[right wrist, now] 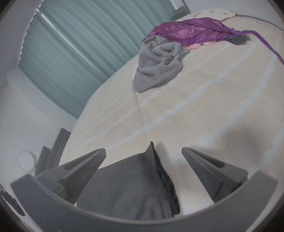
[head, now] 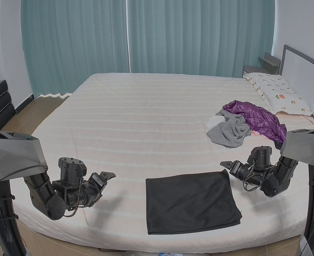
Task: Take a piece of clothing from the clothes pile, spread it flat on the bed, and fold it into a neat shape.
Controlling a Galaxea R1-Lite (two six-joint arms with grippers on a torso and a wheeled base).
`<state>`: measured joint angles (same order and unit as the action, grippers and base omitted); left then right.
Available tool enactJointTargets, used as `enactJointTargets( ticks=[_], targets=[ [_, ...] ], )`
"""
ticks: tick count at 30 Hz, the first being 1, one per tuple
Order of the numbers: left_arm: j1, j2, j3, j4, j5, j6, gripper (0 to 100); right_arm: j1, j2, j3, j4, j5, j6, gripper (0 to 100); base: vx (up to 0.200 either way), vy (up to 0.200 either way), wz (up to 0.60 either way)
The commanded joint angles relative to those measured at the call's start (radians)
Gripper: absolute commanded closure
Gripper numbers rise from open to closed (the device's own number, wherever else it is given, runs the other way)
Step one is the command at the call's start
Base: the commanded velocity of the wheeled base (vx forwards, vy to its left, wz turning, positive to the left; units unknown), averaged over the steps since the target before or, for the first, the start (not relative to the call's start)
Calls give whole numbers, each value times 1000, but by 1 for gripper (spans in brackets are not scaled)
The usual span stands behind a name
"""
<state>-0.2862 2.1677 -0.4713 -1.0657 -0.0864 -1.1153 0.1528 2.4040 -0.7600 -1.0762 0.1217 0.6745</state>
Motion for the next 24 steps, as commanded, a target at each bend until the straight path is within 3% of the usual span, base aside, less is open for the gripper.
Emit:
enactJointTargets(
  ticks=[1, 9, 15, 19, 24],
  targets=[
    [-1, -3, 10, 0, 0, 0, 0, 2, -97, 176, -111, 3, 68, 0, 0, 0, 0],
    [-8, -5, 13, 0, 2, 3, 0, 24, -97, 545, -495, -1, 208, 0, 0, 0, 0],
    [-11, -3, 13, 0, 10, 3, 0, 8, -105, 579, -493, 4, 326, 0, -67, 0, 0],
    [-11, -2, 8, 0, 11, 5, 0, 7, -105, 590, -492, 19, 352, 0, -200, 0, 0],
    [-11, 4, 11, -22, 11, 6, 0, 7, -88, 574, -492, 75, 382, 0, 0, 0, 0]
  ],
)
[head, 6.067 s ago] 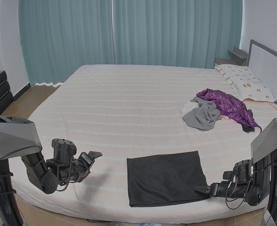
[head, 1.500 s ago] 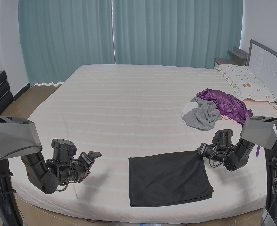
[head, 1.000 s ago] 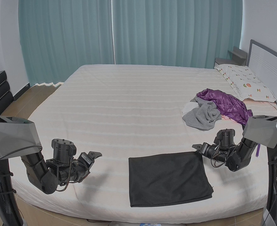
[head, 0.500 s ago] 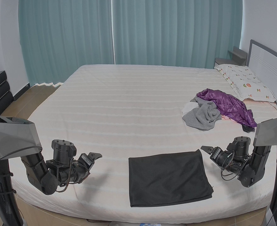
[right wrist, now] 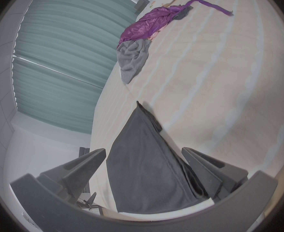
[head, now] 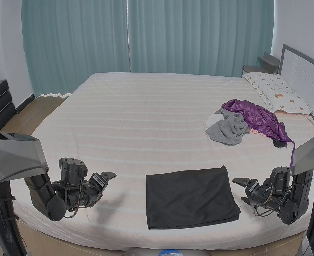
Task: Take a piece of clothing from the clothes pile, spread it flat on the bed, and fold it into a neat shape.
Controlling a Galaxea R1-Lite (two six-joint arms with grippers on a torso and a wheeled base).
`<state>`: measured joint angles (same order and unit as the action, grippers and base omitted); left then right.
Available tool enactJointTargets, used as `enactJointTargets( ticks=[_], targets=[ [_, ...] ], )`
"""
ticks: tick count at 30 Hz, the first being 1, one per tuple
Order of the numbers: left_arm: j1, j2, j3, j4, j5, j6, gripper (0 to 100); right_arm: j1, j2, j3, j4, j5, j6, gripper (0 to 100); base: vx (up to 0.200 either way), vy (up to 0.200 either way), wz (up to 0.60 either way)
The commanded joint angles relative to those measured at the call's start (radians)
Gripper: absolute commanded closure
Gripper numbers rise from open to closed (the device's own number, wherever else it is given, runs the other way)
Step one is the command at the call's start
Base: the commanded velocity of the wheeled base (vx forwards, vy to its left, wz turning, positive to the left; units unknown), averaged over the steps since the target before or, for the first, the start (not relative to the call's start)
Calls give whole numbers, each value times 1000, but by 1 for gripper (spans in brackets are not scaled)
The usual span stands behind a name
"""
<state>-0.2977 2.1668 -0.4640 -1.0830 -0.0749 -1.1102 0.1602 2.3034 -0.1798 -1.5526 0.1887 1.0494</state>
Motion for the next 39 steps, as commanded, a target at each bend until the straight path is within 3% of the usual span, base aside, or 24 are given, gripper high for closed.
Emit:
enactJointTargets(
  ticks=[1, 7, 30, 34, 39],
  targets=[
    [2, 5, 4, -3, -2, 3, 0, -1, 19, -6, -15, 9, 11, 0, 0, 0, 0],
    [-1, 1, -5, -3, -3, 1, 0, -1, 24, -4, -17, 28, 17, 0, 0, 0, 0],
    [-15, -1, 4, -3, -2, 4, 0, 9, 28, 3, -15, 28, 12, 0, 0, -200, 0],
    [-17, 10, 5, -3, 0, 46, 0, 10, 30, 3, -15, 26, 11, 0, 0, -50, 0],
    [-81, 21, 27, -2, 1, 142, 0, 10, 30, 3, -15, 26, 9, 0, 0, 0, 0]
  ],
)
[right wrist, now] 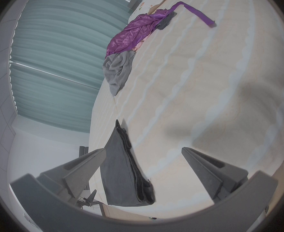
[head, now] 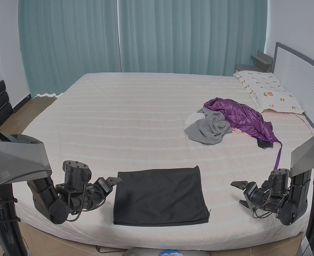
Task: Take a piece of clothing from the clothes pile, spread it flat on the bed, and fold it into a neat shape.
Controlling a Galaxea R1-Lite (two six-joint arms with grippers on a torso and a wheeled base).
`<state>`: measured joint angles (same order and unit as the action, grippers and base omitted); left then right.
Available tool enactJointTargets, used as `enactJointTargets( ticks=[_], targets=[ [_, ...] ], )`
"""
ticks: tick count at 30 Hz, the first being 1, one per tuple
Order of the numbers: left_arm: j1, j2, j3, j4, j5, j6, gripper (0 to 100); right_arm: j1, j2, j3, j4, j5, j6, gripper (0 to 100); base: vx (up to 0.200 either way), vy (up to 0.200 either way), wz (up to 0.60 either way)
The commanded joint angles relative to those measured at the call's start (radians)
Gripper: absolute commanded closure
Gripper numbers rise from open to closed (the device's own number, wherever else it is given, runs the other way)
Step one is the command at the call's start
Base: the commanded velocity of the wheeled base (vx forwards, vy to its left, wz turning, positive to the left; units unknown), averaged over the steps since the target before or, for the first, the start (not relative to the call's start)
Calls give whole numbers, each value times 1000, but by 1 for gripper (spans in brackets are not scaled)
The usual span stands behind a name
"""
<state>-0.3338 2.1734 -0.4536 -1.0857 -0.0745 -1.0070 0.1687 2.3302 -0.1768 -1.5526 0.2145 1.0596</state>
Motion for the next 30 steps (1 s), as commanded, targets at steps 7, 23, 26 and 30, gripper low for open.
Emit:
enactJointTargets(
  ticks=[7, 23, 26, 30],
  targets=[
    [-83, 85, 20, -2, 94, 183, 0, 3, 5, 0, -15, -1, -1, 0, 0, 0, 0],
    [-143, 261, -73, -117, 260, 298, 0, 5, 11, -1, -15, -6, -3, 0, 0, 0, 0],
    [-143, 275, -74, -154, 272, 303, 0, 6, 11, -1, -15, -6, -3, 0, 0, 0, 0],
    [-142, 275, -80, -158, 271, 298, 0, 5, 11, -3, -15, -6, -3, 0, 0, 0, 0]
  ],
)
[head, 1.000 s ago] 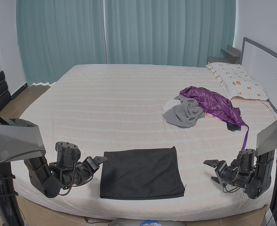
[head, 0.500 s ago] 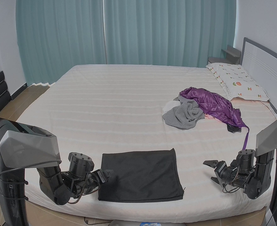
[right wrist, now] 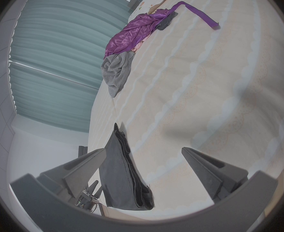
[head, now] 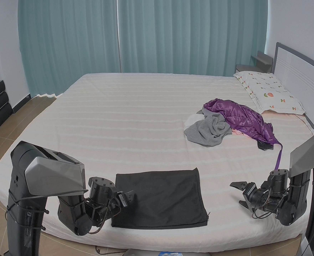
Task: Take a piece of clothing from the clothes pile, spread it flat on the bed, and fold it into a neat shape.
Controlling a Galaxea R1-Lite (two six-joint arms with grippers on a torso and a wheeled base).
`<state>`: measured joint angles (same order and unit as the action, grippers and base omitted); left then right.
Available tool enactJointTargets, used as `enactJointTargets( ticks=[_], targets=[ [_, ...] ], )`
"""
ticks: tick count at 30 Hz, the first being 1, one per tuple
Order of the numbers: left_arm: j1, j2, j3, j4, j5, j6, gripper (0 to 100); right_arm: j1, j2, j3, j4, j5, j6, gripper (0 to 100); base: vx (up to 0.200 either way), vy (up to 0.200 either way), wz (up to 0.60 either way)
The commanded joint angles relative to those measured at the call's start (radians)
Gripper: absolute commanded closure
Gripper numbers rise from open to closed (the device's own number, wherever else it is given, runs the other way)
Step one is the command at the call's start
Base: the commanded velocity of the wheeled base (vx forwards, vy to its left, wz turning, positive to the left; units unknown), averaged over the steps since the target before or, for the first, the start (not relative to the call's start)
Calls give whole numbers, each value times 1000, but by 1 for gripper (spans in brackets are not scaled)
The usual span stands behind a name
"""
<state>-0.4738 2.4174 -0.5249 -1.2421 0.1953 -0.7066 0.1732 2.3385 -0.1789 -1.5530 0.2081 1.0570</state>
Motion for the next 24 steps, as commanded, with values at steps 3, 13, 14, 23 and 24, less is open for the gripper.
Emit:
enactJointTargets(
  ticks=[3, 13, 14, 23, 24],
  targets=[
    [0, 26, -7, -2, -4, -8, 0, 0, 2, 1, -15, 1, 0, 0, 0, 0, 0],
    [1, 25, -7, -3, -7, -37, 100, 0, 2, 3, -15, 1, 0, 0, 0, 0, 0],
    [1, 25, -7, -3, -7, -37, 100, 0, 2, 3, -15, 1, 0, 0, 0, 0, 0],
    [4, 23, -6, -3, -4, -65, 100, 2, 2, 4, -15, 2, 0, 0, 0, 0, 0],
    [4, 23, -6, -5, -4, -65, 100, 2, 1, 4, -15, 2, 0, 0, 0, 0, 0]
  ],
)
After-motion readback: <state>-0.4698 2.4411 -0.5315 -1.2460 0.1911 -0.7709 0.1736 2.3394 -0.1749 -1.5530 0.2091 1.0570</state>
